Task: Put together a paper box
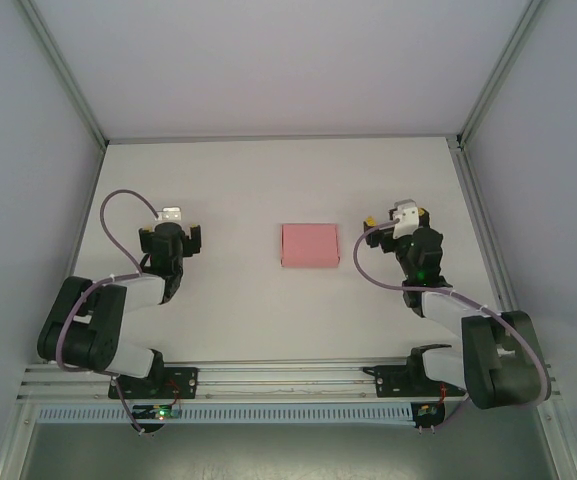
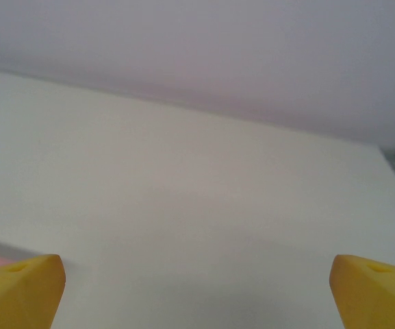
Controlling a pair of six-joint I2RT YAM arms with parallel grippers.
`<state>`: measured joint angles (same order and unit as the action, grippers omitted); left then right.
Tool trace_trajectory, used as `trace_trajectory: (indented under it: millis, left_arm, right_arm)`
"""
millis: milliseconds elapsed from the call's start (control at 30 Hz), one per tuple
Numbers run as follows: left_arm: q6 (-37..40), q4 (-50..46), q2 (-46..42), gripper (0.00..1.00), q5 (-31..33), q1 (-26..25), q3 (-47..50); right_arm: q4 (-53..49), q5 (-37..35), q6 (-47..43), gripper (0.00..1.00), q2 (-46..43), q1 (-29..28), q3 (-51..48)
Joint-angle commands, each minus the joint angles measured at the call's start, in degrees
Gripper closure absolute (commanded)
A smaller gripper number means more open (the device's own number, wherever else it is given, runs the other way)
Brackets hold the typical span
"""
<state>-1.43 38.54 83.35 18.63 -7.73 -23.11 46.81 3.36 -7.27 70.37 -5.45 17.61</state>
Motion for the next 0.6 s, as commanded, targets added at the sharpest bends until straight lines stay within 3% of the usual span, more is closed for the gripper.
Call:
trace_trajectory:
  millis: [0, 67, 167, 200, 233, 267, 300, 333, 400, 500, 567]
  left_arm:
    - [2.0, 16.0, 2.9, 0.0, -1.3, 1.4, 3.4]
    - [-0.6, 14.6, 2.3, 0.0, -3.7, 3.7, 3.7]
    - [-2.6, 21.6, 8.0, 0.0, -9.3, 7.6, 3.5]
    - [-3.0, 12.3, 5.0, 0.0, -11.2, 7.7, 1.5]
    - [-3.0, 10.5, 5.1, 0.0, -11.1, 7.9, 1.0]
    - [-2.6, 17.2, 6.9, 0.0, -11.5, 7.8, 2.5]
    - [-2.9, 17.4, 6.8, 0.0, -11.0, 7.8, 2.6]
    - [-3.2, 12.5, 5.3, 0.0, -10.8, 7.9, 1.5]
    - [-2.9, 15.6, 6.4, 0.0, -10.9, 7.8, 2.2]
    - [-3.0, 12.4, 5.5, 0.0, -10.8, 7.8, 1.4]
    - [-2.7, 13.8, 5.8, 0.0, -10.9, 7.7, 1.7]
  right_arm:
    - [-0.8, 2.2, -0.2, 0.02, -1.9, 0.8, -0.5]
    - [-0.3, 1.9, 0.6, 0.02, -2.1, 1.2, -3.1]
    - [13.8, -0.3, 2.0, 0.02, 0.7, 1.2, -8.7]
    - [16.7, 0.1, 2.2, 0.02, 2.3, 1.5, -8.8]
    - [17.1, 0.9, 1.9, 0.02, 4.1, 1.7, -7.9]
    - [16.4, 0.5, 1.9, 0.02, 6.8, 1.8, -6.5]
    - [18.2, 1.1, 2.0, 0.02, 10.9, 1.8, -4.9]
    - [20.1, 2.2, 4.6, 0.02, 13.8, 3.6, -3.7]
    - [18.0, 3.6, 8.7, 0.02, 18.5, 7.0, 0.2]
    - [12.0, 0.7, 8.0, 0.02, 16.2, 7.0, 1.2]
    - [14.7, -2.1, 7.8, 0.02, 17.1, 5.6, 0.5]
